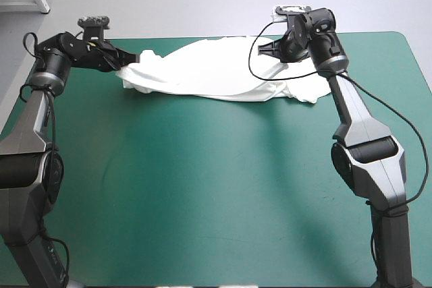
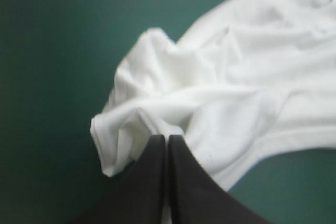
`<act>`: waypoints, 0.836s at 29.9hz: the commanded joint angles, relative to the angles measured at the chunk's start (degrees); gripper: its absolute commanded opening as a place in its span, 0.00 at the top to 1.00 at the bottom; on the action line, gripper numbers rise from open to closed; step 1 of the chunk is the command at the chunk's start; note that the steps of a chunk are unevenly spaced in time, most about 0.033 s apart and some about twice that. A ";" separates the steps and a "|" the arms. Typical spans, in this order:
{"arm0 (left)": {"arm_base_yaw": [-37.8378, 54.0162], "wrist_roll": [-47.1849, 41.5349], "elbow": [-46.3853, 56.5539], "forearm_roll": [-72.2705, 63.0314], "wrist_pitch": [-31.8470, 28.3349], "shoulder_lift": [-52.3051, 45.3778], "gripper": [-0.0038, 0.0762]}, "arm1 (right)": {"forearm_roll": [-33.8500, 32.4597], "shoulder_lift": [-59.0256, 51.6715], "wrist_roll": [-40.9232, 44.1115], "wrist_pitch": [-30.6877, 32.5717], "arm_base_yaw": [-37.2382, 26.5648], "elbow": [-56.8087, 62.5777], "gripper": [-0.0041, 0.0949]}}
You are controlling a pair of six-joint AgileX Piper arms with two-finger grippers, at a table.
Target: Fold the cloth
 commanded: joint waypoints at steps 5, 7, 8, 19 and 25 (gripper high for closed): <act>-0.28 0.02 11.61 0.34 -2.19 -9.60 0.96 | 0.96 -9.77 0.01 0.24 4.52 2.95 0.98; -0.28 0.60 16.37 0.75 -0.71 -12.56 0.96 | 0.93 -12.81 0.56 0.24 5.69 7.88 0.98; -0.28 0.56 19.08 0.84 -0.43 -14.04 0.96 | 0.61 -14.33 0.56 0.24 6.20 10.99 0.98; -0.28 -0.12 47.67 2.94 7.50 -40.35 0.96 | -1.20 -40.67 0.92 0.13 10.73 49.77 0.98; -0.28 -1.16 56.55 3.59 17.64 -52.71 0.96 | 2.49 -55.60 0.92 0.13 11.92 70.11 0.98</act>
